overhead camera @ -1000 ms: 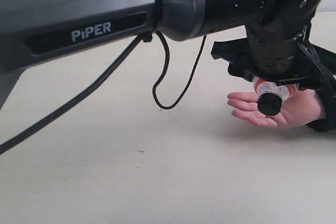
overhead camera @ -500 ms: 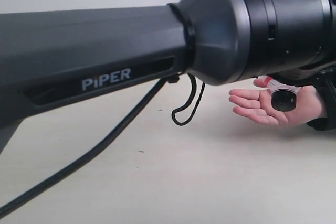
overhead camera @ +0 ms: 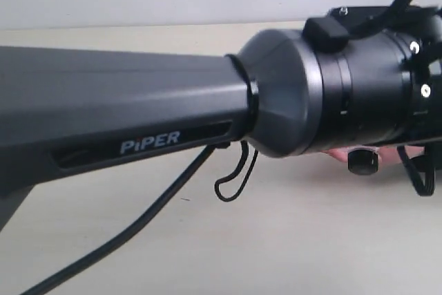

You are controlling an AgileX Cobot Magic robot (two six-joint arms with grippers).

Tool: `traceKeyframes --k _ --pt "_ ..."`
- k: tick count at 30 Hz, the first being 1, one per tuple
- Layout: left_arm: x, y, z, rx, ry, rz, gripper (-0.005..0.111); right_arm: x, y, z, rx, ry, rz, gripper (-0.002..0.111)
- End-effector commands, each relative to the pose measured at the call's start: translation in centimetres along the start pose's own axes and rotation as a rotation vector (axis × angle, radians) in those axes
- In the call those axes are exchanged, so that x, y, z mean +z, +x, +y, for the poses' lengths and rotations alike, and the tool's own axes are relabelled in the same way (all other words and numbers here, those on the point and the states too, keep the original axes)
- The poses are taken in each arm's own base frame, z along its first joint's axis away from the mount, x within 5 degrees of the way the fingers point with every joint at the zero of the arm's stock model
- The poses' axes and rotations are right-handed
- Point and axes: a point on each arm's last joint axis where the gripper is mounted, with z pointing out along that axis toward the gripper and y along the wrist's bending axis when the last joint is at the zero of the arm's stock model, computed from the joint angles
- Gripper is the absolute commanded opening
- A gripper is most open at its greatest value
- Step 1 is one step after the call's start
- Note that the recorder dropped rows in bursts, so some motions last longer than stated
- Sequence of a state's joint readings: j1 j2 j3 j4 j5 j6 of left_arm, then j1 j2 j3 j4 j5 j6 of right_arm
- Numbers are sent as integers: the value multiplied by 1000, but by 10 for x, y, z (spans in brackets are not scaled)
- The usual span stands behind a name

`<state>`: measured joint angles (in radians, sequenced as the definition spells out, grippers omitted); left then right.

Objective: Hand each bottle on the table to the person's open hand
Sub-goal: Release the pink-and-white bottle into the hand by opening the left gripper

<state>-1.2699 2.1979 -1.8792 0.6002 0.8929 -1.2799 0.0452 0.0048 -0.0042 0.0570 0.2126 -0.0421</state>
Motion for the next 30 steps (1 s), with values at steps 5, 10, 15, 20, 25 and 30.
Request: traceKeyframes --k 5,10,15,20,25,30 --pt "26 27 -9 -110 162 9 0 0 0 0 -15 0 -12 0" --pt "35 29 -5 -231 139 35 0 0 0 0 -15 0 -12 0" --pt "36 29 -5 -261 151 57 31 0 0 0 -15 0 -12 0" --pt "36 30 -5 -266 150 62 68 0 0 0 -15 0 -12 0" --pt "36 30 -5 -264 150 62 82 0 0 0 -15 0 -12 0" --pt "32 27 -5 -247 154 54 79 0 0 0 -15 0 -12 0"
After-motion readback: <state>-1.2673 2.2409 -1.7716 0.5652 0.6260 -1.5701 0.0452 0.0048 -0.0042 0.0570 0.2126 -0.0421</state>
